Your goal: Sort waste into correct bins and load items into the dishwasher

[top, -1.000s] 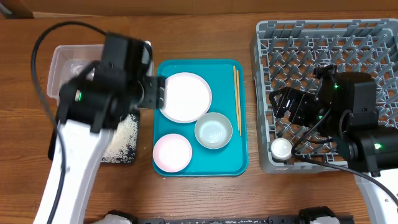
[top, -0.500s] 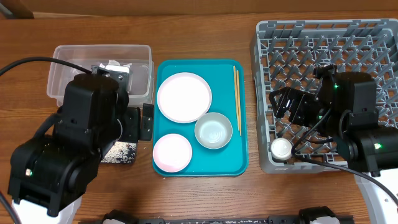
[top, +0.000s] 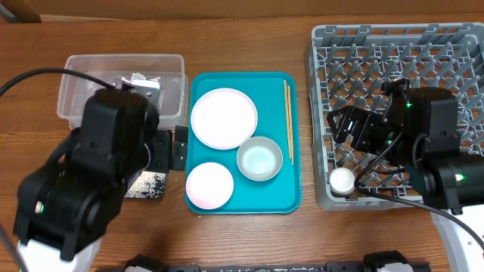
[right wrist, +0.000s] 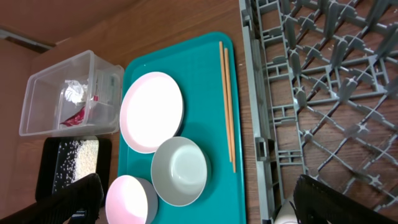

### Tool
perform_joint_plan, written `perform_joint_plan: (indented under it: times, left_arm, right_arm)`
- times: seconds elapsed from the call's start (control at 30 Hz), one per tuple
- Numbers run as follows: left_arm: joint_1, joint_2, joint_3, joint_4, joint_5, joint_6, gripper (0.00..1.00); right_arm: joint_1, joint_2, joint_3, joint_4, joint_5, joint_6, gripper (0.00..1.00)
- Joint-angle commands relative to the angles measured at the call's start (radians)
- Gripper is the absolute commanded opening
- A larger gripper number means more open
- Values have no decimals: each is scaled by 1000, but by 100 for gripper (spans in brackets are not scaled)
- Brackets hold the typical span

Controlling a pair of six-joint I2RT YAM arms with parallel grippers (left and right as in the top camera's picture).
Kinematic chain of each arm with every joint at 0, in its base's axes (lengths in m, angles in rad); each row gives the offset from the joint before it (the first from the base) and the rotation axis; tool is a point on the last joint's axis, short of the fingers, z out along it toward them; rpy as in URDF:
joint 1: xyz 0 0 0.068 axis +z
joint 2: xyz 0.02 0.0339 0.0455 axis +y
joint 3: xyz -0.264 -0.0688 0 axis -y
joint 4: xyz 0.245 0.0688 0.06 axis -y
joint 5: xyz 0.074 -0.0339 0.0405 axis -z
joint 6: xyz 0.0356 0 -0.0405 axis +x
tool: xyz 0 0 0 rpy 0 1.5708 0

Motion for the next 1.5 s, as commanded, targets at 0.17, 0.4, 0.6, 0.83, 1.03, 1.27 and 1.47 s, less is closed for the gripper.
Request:
perform_joint_plan:
  times: [0.17, 0.4, 0.6, 0.83, 1.03, 1.27, 1.47]
  left_arm:
    - [150, -332, -455, 471, 75, 106, 100]
    - [215, -641, -885, 827, 154, 157, 100]
    - [265, -926, -1194, 1074, 154, 157, 100]
    - [292, -1131, -1447, 1159, 167, 151, 100]
    - [292, -1138, -1546, 1169, 217, 145, 100]
    - [292, -1136, -1652, 1275, 285, 126, 100]
    - [292, -1135, -1654, 1278, 287, 124, 100]
  right_arm:
    - [-3, 1, 16, 2, -5, 0, 100]
    - [-3, 1, 16, 2, -5, 0, 100]
    - [-3, 1, 16, 2, -5, 0, 100]
    - [-3, 1, 16, 2, -5, 0, 100]
    - [-3, 1, 16, 2, -5, 0, 100]
    - [-3, 1, 16, 2, -5, 0, 100]
    - [-3, 1, 16, 2, -5, 0, 100]
